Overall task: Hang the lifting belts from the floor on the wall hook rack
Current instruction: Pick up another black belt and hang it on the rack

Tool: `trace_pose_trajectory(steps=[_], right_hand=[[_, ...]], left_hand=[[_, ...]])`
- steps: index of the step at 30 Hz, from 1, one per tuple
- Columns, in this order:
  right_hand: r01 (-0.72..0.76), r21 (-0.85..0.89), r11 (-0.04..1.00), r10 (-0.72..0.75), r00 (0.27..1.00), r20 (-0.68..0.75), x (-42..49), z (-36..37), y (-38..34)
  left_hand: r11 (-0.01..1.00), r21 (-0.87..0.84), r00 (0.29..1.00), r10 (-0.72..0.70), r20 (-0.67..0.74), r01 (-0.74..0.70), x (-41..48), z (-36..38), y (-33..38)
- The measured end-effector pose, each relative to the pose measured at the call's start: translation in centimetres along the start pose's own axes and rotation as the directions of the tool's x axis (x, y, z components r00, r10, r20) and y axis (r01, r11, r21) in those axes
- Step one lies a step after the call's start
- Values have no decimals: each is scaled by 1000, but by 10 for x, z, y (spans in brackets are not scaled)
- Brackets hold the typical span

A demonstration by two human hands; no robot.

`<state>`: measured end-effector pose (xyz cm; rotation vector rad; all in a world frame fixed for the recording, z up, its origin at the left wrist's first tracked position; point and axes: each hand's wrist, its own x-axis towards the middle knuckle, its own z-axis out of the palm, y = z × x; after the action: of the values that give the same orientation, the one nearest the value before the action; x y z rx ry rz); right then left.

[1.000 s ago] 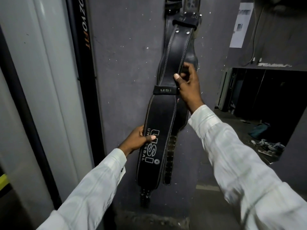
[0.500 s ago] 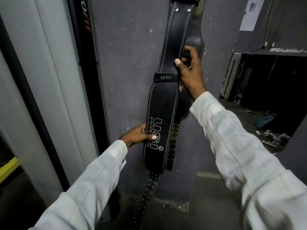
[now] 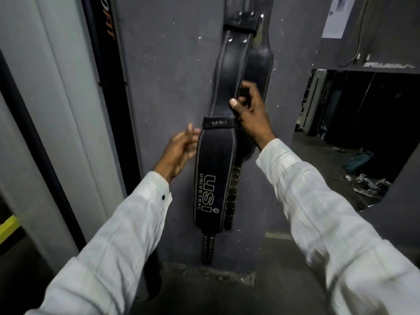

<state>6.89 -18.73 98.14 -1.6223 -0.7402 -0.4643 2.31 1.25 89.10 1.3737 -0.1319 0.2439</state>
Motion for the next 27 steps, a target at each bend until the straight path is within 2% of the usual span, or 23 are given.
trace_pose_trajectory(steps=[1,4,8,13,16,17,21,24,27], right_hand=[[-15,2,1000,15,1000,16,-6,3,5],[-52,-16,999,53,992,110,-23,11,18],[-248,70,966,210,915,344,-25,-3,26],[-357,221,907,294,916,273,10,-25,0],[-299,158,941,285,953,105,17,-22,3],[-262,179,948,248,964,98,15,-22,9],[-254,319,913,165,946,281,-3,-18,27],[-301,281,911,184,908,376,-12,-9,35],[-340,210,916,243,891,383,-9,-9,42]], left_hand=[[999,-28,999,32,-16,-32,8,7,19],[989,79,992,126,-11,-125,23,39,57],[953,211,964,244,-105,-218,31,59,55],[949,253,969,222,-110,-189,20,67,18],[956,263,989,144,-44,-128,12,74,5],[966,239,993,111,-31,-100,13,73,8],[997,83,1000,2,12,-3,29,69,55],[987,129,990,108,-92,-96,40,71,86],[978,181,979,132,-154,-103,47,74,82]])
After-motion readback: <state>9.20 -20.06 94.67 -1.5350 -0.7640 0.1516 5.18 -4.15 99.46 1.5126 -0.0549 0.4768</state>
